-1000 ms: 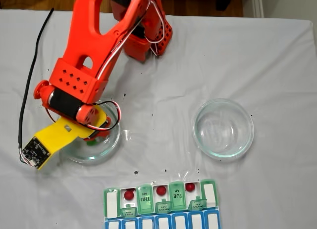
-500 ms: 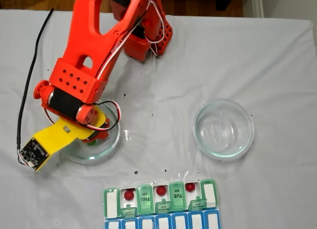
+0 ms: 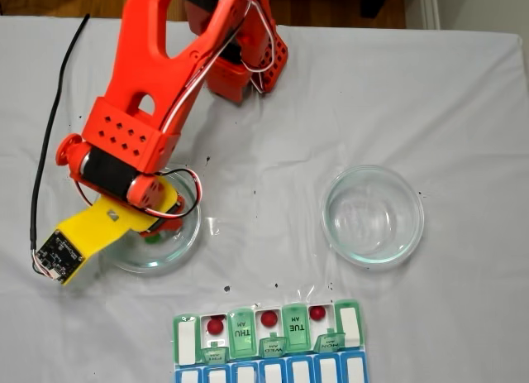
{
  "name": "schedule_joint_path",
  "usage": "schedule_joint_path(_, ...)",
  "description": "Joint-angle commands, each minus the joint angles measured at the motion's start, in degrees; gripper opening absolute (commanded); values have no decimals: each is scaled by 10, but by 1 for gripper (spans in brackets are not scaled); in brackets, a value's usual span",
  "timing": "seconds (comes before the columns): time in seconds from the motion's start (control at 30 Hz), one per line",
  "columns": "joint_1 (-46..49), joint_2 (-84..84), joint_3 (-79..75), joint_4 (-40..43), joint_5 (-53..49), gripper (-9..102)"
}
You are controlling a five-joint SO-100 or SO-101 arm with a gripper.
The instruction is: Sort medicines into box.
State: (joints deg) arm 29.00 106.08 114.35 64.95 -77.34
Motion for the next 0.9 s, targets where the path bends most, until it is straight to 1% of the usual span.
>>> schedule_joint_path(0.0,4,31,-31,-4,-2,22)
schedule_joint_path(0.1,4,33,-31,-6,1,21)
schedule_joint_path(0.17,4,34,-31,-7,2,17)
schedule_joint_path(0.23,4,31,-30,-6,4,5)
schedule_joint_path(0.4,4,40,-20,-15,9,2)
schedule_joint_path(0.43,4,45,-18,-18,9,0)
schedule_joint_path(0.6,4,58,-10,-20,11,0)
schedule_joint_path(0.77,-6,75,-5,13,21,0)
schedule_joint_path(0.87,-24,135,18,25,37,0)
